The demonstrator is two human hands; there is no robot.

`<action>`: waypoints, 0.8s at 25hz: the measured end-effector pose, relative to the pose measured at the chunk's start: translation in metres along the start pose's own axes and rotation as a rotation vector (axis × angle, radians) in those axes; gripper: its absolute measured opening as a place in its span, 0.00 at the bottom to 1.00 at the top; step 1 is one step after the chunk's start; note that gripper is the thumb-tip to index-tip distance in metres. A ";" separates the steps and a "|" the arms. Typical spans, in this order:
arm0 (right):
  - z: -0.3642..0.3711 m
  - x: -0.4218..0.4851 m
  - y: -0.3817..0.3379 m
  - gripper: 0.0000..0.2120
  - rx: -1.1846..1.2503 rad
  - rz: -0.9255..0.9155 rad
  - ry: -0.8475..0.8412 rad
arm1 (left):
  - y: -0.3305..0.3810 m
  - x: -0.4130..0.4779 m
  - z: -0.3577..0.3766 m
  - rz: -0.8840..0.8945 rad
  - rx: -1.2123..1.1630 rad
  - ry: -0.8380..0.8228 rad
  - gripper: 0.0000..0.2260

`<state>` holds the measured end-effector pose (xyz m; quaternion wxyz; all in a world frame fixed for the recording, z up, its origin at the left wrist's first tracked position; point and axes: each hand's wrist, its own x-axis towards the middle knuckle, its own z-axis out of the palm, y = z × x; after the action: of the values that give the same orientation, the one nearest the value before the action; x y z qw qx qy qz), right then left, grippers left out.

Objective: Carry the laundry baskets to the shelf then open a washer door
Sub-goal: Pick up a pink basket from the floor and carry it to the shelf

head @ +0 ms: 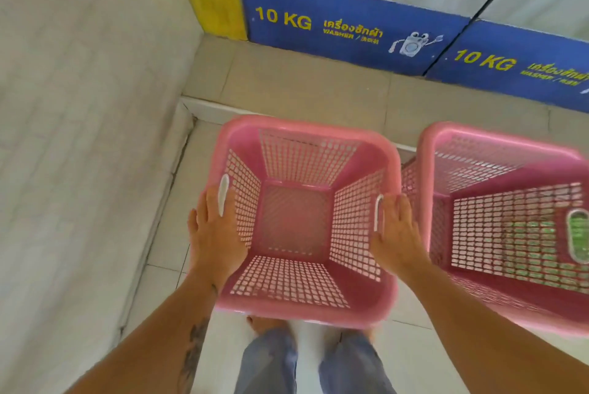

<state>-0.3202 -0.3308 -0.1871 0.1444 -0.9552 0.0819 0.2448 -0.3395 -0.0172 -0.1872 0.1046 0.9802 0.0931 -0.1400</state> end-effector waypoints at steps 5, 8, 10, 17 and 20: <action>0.036 0.011 -0.011 0.40 -0.101 0.071 0.132 | -0.052 0.036 0.032 0.143 0.080 -0.005 0.52; 0.042 0.014 -0.013 0.44 -0.187 0.071 0.154 | -0.060 0.043 0.038 0.164 0.033 0.022 0.48; 0.035 0.017 -0.019 0.46 -0.194 0.047 0.129 | -0.063 0.043 0.031 0.139 -0.012 0.035 0.45; -0.049 0.010 -0.068 0.38 -0.234 -0.256 0.085 | -0.090 -0.007 -0.035 -0.062 0.032 0.051 0.41; -0.096 -0.021 -0.087 0.41 -0.250 -0.368 0.053 | -0.086 -0.073 -0.072 -0.189 0.017 0.063 0.40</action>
<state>-0.2759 -0.2770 -0.0757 0.0651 -0.9707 -0.1212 0.1971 -0.4083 0.0706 -0.1137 0.0794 0.9718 0.1871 -0.1192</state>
